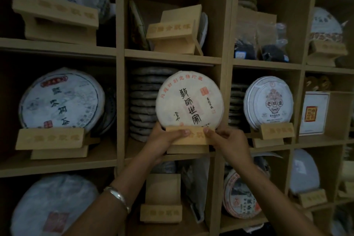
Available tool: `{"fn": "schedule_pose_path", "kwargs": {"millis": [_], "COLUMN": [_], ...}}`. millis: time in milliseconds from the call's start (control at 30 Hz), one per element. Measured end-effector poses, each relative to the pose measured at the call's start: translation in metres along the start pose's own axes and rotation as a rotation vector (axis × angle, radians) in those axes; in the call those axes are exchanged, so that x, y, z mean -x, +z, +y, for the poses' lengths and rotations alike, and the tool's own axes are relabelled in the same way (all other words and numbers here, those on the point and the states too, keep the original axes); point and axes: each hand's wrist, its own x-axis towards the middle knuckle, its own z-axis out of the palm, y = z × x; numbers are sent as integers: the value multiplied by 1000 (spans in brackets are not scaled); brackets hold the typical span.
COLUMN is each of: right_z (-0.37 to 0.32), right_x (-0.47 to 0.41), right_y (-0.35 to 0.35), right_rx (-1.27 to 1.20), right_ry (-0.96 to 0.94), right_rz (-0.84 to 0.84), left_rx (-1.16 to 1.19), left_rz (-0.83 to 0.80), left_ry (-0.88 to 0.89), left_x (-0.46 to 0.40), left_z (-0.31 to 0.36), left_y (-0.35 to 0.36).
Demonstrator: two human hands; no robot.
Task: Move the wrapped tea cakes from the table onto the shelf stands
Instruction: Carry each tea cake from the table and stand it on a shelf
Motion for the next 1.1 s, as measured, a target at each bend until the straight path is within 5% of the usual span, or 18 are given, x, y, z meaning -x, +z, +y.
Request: {"fn": "schedule_pose_path", "kwargs": {"millis": [633,1100], "right_z": [4,9], "right_x": [7,13], "right_y": [4,11], "right_rx": [-15,-8], "right_ry": [144,100], "right_rz": [-85,-132], "left_rx": [-20,-15], "left_rz": [96,-48], "left_ry": [12,22], "left_x": [7,13], "left_z": [5,10], "left_y": [-5,-20]}}
